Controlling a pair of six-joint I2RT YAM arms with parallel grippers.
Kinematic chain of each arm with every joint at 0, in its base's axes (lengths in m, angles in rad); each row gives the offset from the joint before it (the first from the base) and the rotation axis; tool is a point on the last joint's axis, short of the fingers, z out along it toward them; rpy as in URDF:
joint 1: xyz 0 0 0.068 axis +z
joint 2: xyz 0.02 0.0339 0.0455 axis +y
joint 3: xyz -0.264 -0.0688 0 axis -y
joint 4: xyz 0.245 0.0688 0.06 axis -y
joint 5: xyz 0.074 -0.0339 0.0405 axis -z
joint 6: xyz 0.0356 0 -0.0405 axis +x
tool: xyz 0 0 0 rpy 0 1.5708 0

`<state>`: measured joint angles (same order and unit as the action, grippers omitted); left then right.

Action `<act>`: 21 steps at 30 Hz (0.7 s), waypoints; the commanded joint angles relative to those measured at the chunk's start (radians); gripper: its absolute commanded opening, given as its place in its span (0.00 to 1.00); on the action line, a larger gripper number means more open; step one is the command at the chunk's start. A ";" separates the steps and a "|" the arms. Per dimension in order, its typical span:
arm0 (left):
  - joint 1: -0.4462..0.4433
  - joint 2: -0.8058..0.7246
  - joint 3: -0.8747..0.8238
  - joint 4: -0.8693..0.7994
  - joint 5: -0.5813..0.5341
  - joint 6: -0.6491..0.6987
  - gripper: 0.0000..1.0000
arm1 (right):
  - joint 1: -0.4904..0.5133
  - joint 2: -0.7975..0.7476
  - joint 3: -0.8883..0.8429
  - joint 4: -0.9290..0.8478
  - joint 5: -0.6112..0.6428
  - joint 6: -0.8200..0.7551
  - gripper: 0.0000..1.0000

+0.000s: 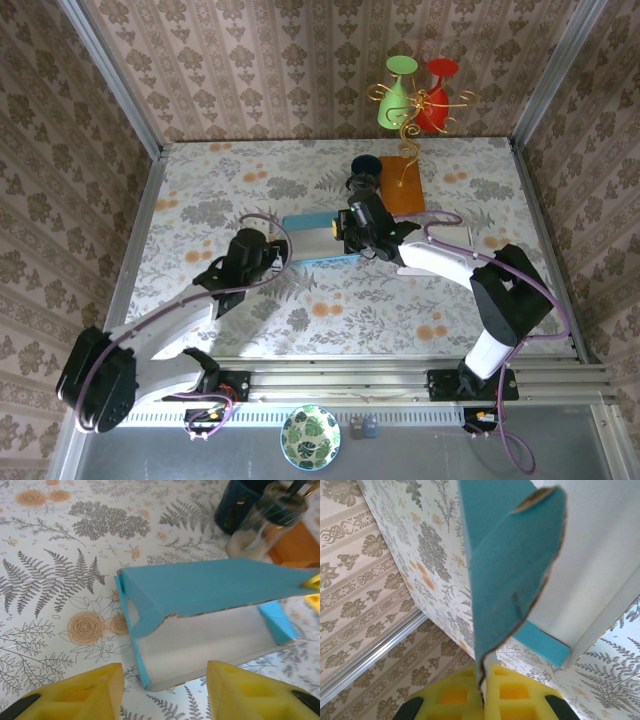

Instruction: Fold the paper box

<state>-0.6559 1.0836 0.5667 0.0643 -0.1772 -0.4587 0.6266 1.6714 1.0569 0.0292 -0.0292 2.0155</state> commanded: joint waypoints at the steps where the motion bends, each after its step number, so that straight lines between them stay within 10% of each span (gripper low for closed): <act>1: 0.011 -0.097 0.021 -0.153 0.029 -0.087 0.51 | 0.008 0.004 -0.026 0.029 -0.006 -0.008 0.00; 10: 0.344 0.069 0.207 -0.310 0.498 -0.290 0.48 | 0.015 -0.012 -0.092 0.064 -0.033 -0.049 0.00; 21: 0.371 0.346 0.290 -0.205 0.675 -0.269 0.49 | 0.022 -0.034 -0.183 0.101 -0.046 -0.066 0.00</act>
<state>-0.2909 1.3998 0.8268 -0.1780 0.4187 -0.7189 0.6399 1.6699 0.8959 0.1329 -0.0647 1.9659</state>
